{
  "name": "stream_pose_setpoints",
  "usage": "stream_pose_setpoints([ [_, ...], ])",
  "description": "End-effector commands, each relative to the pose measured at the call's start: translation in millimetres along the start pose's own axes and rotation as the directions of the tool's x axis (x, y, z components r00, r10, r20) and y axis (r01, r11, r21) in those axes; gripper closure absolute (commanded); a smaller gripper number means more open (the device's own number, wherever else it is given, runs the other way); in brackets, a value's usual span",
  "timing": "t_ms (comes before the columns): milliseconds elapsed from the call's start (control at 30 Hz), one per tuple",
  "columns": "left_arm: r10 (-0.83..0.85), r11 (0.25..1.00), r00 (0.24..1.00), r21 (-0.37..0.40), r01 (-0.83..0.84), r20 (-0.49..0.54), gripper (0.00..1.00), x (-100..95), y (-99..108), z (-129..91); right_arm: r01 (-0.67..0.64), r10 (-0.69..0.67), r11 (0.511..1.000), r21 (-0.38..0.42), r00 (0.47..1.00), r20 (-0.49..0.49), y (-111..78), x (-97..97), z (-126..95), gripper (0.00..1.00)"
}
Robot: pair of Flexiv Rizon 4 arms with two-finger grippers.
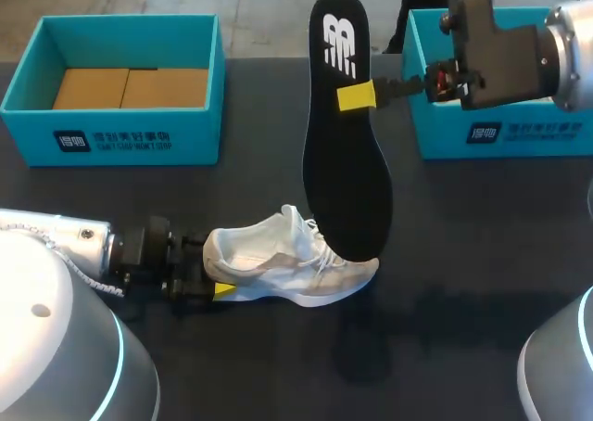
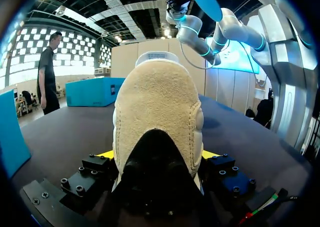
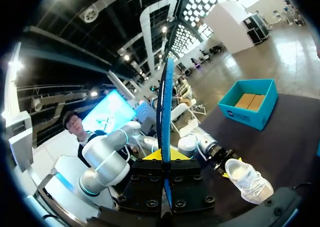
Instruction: Take the shoe out of the shoebox, open the shoe tongue, remove and reinsert the insole, then place the shoe into the shoebox
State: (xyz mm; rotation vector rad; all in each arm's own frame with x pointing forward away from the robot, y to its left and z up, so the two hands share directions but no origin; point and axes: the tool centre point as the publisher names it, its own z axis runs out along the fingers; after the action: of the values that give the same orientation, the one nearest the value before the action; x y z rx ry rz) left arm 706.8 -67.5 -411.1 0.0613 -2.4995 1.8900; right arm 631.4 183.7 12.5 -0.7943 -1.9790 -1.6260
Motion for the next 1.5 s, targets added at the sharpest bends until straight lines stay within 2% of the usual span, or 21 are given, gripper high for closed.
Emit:
stream_pose_setpoints([
  [33,0.0,1.0,1.0,-0.001,0.0,0.002,1.0,0.7,-0.7,0.6,0.001,-0.001,1.0,0.0,1.0,0.0,-7.1,1.5,-7.1,1.0],
  [267,0.0,1.0,1.0,-0.001,0.0,0.002,1.0,0.7,-0.7,0.6,-0.004,0.004,1.0,-0.006,1.0,0.028,-12.8,5.0,-13.2,1.0],
  [833,0.0,1.0,1.0,-0.001,0.0,0.002,1.0,0.7,-0.7,0.6,-0.004,0.004,1.0,-0.006,1.0,0.028,-12.8,5.0,-13.2,1.0],
  [1000,0.009,1.0,1.0,-0.002,-0.009,-0.005,1.0,2.2,-7.1,-1.7,-0.004,0.004,1.0,-0.006,1.0,0.028,-12.8,5.0,-13.2,1.0],
  [1067,0.013,1.0,1.0,-0.008,-0.013,-0.004,0.62,2.8,-9.4,-2.8,-0.004,0.004,1.0,-0.006,1.0,0.028,-12.8,5.0,-13.2,1.0],
  [1100,0.015,1.0,1.0,-0.013,-0.015,-0.008,0.07,2.7,-9.8,-3.5,-0.004,0.004,1.0,-0.006,1.0,0.028,-12.8,5.0,-13.2,1.0],
  [1133,0.015,1.0,1.0,-0.014,-0.015,-0.009,0.0,2.6,-10.0,-4.5,-0.004,0.004,1.0,-0.006,1.0,0.028,-12.8,5.0,-13.2,1.0],
  [1333,0.003,0.999,1.0,-0.034,-0.003,-0.003,0.0,0.8,-9.3,-11.3,-0.004,0.004,1.0,-0.006,1.0,0.028,-12.8,5.0,-13.2,1.0],
  [1500,0.007,0.995,1.0,-0.097,-0.007,-0.002,0.0,-0.5,-13.1,-20.4,-0.004,0.004,1.0,-0.006,1.0,0.028,-12.8,5.0,-13.2,1.0],
])
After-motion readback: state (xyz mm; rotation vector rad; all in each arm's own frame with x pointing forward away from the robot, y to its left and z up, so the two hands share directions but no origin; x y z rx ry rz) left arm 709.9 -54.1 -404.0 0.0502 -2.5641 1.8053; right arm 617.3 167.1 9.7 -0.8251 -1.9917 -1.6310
